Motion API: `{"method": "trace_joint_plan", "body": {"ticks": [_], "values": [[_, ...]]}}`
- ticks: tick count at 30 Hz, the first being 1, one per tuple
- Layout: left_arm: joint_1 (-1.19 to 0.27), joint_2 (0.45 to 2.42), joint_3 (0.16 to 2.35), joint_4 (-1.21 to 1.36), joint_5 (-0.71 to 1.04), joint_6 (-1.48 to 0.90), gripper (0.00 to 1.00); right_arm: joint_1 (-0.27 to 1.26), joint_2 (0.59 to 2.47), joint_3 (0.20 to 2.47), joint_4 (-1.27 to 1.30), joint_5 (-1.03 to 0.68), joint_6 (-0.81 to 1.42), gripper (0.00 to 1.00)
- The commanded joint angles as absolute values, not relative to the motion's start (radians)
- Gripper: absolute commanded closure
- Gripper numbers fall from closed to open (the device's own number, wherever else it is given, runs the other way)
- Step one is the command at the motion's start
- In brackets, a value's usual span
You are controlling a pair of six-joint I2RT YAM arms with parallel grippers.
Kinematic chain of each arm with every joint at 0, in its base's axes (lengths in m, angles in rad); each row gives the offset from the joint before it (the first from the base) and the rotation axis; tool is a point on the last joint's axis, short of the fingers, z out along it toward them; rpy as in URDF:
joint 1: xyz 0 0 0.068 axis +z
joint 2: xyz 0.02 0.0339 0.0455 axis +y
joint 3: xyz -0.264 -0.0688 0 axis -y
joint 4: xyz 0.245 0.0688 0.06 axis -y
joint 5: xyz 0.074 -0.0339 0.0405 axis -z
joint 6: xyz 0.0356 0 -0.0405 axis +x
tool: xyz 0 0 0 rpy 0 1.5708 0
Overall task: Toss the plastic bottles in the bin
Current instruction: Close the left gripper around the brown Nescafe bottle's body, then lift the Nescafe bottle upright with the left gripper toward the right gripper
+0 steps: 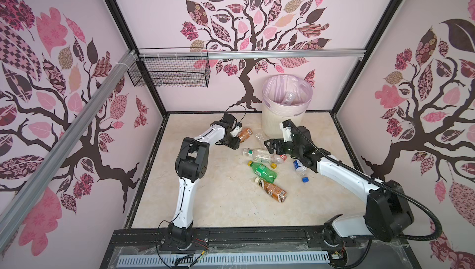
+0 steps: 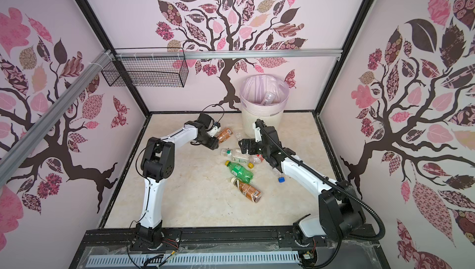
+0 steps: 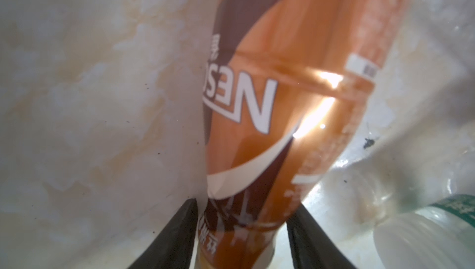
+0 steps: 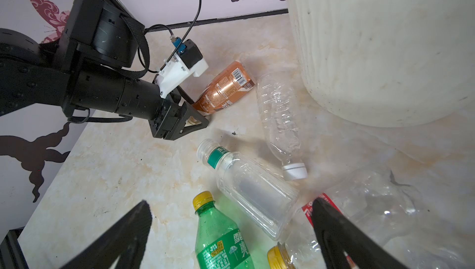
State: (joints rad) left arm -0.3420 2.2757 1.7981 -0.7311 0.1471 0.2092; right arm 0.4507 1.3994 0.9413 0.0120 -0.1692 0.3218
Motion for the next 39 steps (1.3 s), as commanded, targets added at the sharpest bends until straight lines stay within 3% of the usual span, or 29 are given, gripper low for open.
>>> {"method": "trace_joint_plan", "body": {"ticks": [1,6,14,32,39], "values": [[-0.342,2.299,1.836,-0.736,0.167,0.211,0.49,0.456,1.38,0.95,0.012,-0.169,0.325,0.01],[-0.346,2.288,1.82,-0.731,0.193,0.185,0.61,0.455,1.374,0.947,0.013,-0.167,0.326,0.01],[-0.389,2.148,1.666,-0.624,0.257,0.078,0.66,0.455,1.379,0.96,0.013,-0.18,0.335,0.01],[-0.33,1.585,1.288,-0.295,0.458,-0.308,0.64,0.456,1.383,1.19,0.011,-0.259,0.537,0.01],[-0.45,1.481,1.13,-0.161,0.462,-0.37,0.63,0.457,1.44,1.27,0.048,-0.312,0.634,0.01]]}}
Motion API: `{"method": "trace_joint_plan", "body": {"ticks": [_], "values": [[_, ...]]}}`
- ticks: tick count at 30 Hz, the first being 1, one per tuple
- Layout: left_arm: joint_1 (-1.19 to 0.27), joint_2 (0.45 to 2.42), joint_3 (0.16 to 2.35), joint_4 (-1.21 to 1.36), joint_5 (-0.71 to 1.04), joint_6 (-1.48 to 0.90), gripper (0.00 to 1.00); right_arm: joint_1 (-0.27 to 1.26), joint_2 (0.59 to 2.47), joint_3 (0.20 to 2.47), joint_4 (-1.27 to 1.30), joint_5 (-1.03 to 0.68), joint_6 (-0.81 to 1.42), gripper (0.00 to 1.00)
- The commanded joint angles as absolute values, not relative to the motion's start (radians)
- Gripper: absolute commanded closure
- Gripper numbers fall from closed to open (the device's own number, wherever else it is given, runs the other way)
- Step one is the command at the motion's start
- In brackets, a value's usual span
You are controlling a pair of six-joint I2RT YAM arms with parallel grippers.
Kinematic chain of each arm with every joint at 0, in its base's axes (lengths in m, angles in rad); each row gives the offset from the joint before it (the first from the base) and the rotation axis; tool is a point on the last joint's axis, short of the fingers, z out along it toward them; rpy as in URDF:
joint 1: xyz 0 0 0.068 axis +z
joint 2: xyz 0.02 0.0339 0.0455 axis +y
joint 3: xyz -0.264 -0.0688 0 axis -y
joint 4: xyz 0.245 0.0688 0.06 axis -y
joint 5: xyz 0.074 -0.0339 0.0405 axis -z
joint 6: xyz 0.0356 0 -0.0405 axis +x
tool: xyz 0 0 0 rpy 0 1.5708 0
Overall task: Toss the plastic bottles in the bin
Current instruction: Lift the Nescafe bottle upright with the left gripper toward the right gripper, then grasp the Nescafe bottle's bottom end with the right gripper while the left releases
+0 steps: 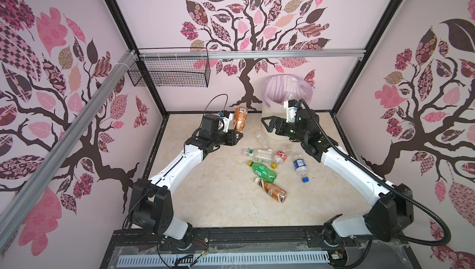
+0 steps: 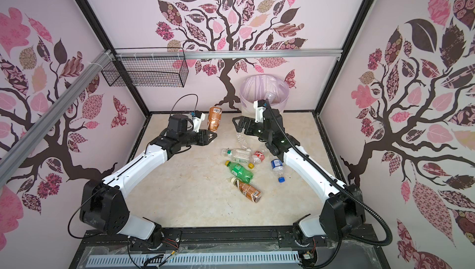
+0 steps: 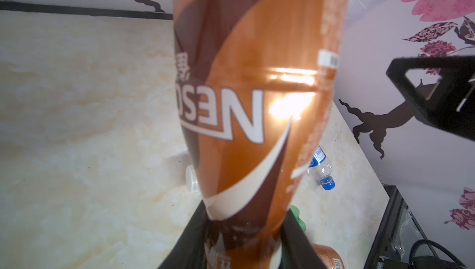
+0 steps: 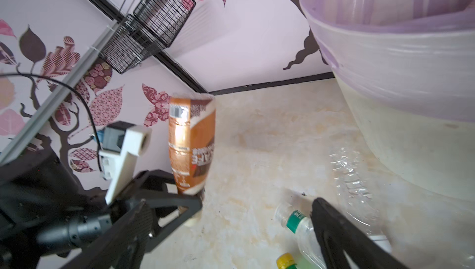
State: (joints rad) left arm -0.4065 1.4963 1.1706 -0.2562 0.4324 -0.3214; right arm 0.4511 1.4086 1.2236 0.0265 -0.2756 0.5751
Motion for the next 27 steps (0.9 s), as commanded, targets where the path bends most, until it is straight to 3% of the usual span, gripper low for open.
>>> {"method": "trace_joint_plan", "body": {"ticks": [1,15,27], "values": [[-0.466,1.483,1.138,-0.169,0.479,-0.366,0.63,0.457,1.449,1.278,0.048,-0.318,0.643,0.01],[-0.555,1.463,1.142,-0.169,0.468,-0.351,0.63,0.504,1.545,1.354,0.051,-0.334,0.649,0.1],[-0.56,1.457,1.143,-0.169,0.465,-0.348,0.62,0.515,1.574,1.374,0.038,-0.295,0.631,0.34]]}}
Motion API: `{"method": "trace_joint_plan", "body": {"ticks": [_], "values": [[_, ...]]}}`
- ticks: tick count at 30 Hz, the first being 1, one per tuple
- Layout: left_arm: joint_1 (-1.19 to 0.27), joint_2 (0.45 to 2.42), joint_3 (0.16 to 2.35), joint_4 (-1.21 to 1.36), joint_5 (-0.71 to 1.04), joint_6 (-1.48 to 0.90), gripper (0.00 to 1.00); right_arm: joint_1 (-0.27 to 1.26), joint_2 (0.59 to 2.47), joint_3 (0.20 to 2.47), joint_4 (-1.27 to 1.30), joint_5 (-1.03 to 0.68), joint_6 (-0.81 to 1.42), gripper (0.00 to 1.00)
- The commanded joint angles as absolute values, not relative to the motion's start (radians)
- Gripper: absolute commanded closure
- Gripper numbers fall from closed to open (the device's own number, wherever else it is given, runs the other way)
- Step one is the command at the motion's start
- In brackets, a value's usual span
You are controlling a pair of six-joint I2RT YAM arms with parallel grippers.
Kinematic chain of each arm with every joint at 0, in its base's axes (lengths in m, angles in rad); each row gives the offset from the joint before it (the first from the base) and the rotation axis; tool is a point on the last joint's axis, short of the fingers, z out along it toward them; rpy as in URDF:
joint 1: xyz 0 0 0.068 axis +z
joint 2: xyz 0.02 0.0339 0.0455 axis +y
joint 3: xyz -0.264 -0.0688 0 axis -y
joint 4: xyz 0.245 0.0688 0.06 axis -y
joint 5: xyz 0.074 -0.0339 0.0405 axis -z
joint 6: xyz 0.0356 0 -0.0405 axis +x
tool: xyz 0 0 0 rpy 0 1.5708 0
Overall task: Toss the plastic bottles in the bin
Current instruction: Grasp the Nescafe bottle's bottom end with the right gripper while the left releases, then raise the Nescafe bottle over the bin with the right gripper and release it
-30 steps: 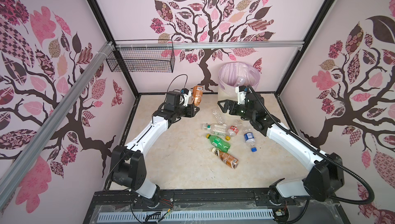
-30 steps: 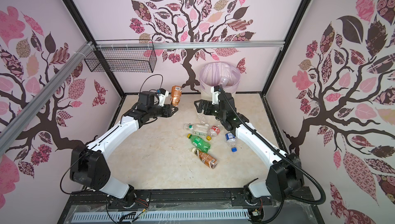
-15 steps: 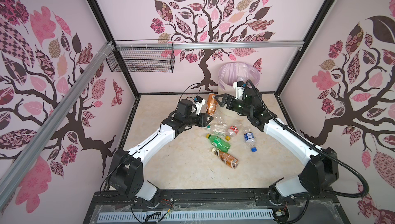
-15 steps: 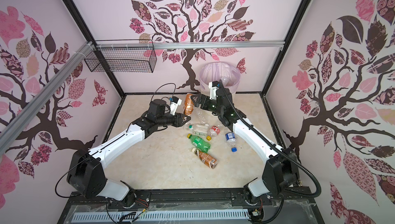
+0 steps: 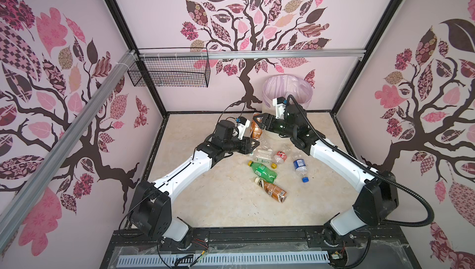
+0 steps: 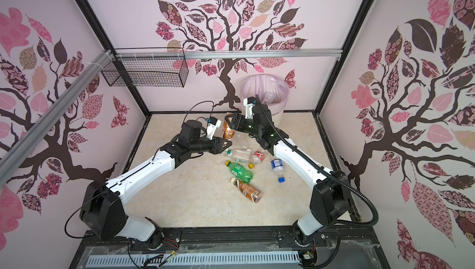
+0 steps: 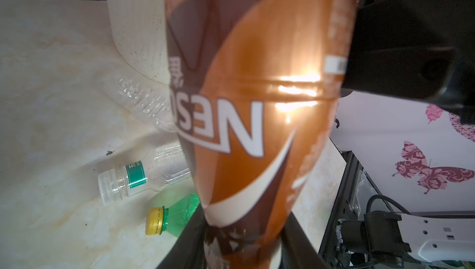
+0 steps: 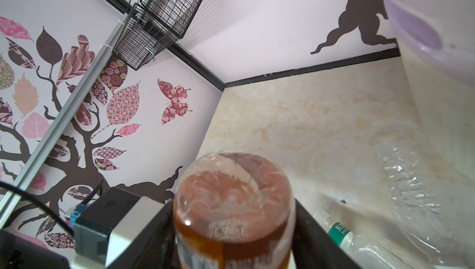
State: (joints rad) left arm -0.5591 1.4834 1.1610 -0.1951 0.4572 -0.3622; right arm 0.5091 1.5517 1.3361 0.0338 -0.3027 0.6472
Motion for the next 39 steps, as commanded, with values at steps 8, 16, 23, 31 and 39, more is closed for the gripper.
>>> {"method": "trace_joint_plan", "body": {"ticks": [8,16,23,31,39], "values": [[-0.562,1.453,1.138,-0.164,0.466,-0.346,0.61,0.514,1.582,1.375,0.028,-0.279,0.614,0.43],[-0.564,1.451,1.138,-0.164,0.455,-0.348,0.5,0.515,1.565,1.375,0.03,-0.264,0.603,0.48],[-0.563,1.446,1.138,-0.172,0.439,-0.345,0.44,0.514,1.562,1.412,-0.004,-0.22,0.548,0.5],[-0.563,1.412,1.134,-0.179,0.361,-0.332,0.23,0.484,1.581,1.545,-0.084,-0.19,0.457,0.51],[-0.562,1.409,1.276,-0.244,0.27,-0.302,0.02,0.419,1.608,1.824,-0.214,-0.106,0.316,0.5]]}}
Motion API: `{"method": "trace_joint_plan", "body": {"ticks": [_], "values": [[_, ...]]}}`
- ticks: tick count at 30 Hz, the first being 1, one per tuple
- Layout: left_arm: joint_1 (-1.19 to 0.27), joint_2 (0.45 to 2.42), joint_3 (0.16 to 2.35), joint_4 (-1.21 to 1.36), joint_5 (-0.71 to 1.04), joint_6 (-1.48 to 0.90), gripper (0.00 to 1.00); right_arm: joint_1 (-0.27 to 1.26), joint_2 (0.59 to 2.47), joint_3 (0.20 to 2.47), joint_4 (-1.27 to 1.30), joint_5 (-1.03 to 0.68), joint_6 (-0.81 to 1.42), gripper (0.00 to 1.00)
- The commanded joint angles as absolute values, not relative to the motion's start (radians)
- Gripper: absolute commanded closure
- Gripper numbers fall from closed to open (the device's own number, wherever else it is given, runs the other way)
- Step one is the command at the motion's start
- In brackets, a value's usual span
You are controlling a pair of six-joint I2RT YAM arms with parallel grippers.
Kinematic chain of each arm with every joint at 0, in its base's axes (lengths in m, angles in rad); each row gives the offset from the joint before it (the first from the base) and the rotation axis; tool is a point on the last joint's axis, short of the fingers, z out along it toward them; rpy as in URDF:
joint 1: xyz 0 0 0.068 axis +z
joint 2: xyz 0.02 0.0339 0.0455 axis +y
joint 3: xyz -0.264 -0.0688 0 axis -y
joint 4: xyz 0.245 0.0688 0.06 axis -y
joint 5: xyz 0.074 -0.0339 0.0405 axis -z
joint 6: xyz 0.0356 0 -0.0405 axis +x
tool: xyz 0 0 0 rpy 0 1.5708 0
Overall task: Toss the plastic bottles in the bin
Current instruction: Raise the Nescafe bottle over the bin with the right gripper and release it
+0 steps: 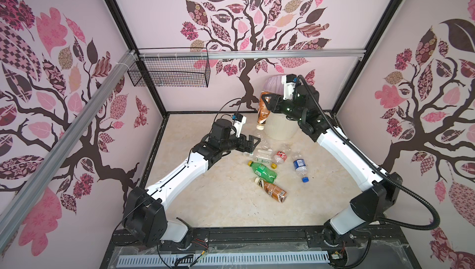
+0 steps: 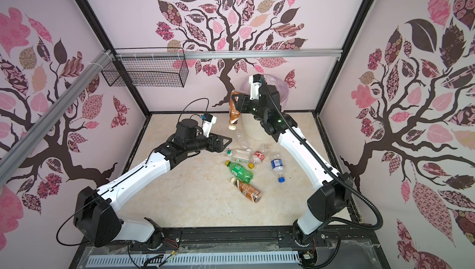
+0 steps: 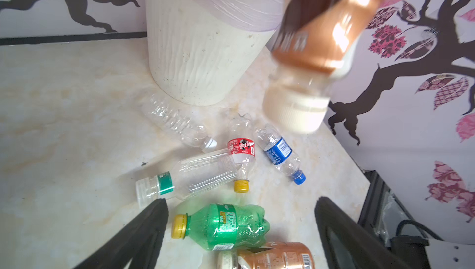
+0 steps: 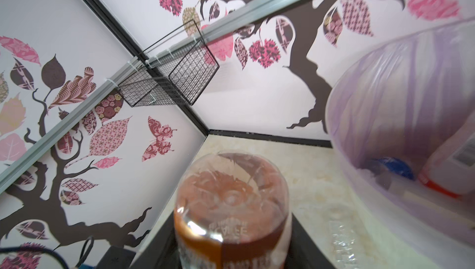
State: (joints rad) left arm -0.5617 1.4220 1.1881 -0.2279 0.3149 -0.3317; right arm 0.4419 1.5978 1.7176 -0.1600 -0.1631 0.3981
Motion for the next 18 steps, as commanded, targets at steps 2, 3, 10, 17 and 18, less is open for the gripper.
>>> {"method": "trace_joint_plan", "body": {"ticks": [2,3,10,17,18], "values": [[-0.562,1.42,1.335,-0.257,0.252,-0.291,0.02,0.401,1.61,1.899,-0.238,-0.064,0.28,0.5],[-0.562,1.426,1.369,-0.262,0.248,-0.284,0.02,0.393,1.612,1.941,-0.251,-0.043,0.257,0.5],[-0.564,1.495,1.565,-0.266,0.248,-0.273,0.02,0.388,1.625,2.24,-0.301,0.136,0.061,0.5],[-0.567,1.532,1.634,-0.25,0.266,-0.276,0.02,0.386,1.613,2.358,-0.203,0.251,-0.072,0.51],[-0.567,1.535,1.632,-0.25,0.268,-0.275,0.02,0.382,1.619,2.358,-0.186,0.262,-0.089,0.51]]}}
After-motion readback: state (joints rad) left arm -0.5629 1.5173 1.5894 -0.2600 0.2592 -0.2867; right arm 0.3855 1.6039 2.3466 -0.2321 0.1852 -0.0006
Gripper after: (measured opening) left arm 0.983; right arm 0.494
